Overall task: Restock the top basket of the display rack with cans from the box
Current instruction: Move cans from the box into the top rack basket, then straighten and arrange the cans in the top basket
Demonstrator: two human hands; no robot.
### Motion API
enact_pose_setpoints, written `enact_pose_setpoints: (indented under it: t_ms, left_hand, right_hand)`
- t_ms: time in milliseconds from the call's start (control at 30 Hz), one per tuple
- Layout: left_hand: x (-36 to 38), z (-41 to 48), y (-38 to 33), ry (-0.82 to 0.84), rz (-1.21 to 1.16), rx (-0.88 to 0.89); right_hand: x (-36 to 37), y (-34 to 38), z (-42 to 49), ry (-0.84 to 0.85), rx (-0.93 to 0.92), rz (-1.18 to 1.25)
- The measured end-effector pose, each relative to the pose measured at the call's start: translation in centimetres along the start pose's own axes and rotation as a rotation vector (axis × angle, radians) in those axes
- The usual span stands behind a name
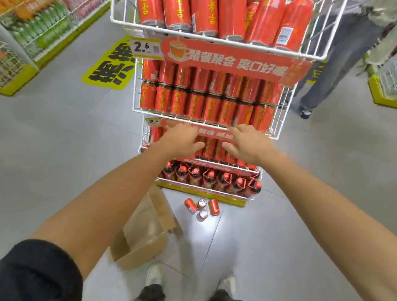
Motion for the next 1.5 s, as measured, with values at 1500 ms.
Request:
enact_pose_setpoints:
  t_ms: [1500]
  left_hand:
    - [90.7, 11.5, 21.9, 0.081, -0.69, -1.015]
  right_hand:
    - [91.5, -15.6, 14.2, 0.277, 0.41, 0.296]
Point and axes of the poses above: each hand's wrist, its own z-axis towards the middle knuckle, its own x-axis out of the palm, y = z × x, the point moved 8 cm from there along z, towards the middle knuckle
